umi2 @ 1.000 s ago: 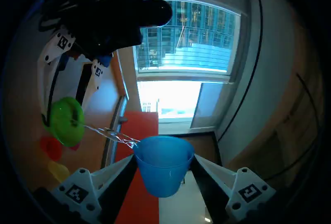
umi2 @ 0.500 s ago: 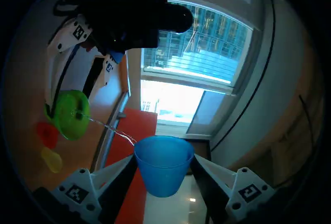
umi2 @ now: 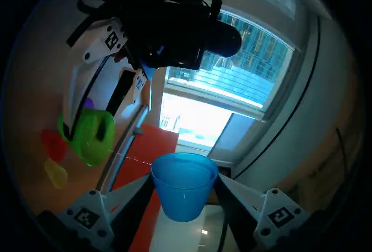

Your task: Pour water

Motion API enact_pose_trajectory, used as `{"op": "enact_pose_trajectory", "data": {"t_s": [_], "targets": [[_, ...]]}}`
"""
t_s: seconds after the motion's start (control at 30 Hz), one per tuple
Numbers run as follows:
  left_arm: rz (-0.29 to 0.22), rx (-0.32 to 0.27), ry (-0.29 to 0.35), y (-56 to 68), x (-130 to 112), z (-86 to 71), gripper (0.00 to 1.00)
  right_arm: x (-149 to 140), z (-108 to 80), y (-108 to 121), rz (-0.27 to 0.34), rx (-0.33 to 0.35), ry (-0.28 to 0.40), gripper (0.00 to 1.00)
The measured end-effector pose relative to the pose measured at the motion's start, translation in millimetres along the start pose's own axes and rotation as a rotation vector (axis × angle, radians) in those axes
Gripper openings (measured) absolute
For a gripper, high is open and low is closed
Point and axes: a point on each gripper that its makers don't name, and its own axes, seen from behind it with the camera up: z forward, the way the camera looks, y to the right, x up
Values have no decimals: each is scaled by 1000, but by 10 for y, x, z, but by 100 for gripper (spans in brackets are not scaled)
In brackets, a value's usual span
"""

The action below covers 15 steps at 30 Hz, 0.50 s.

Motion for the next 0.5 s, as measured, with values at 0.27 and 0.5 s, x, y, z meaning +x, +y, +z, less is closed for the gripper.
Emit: {"op": "enact_pose_trajectory", "data": {"t_s": [0.27,0.5], "targets": [[7,5,6,-6,56,-29,85,-102,-65,-15,244,-15,-4,89],[16,15,2,-36,86,-52,85,-253,-203,-42,580,-39,-16,89]]}}
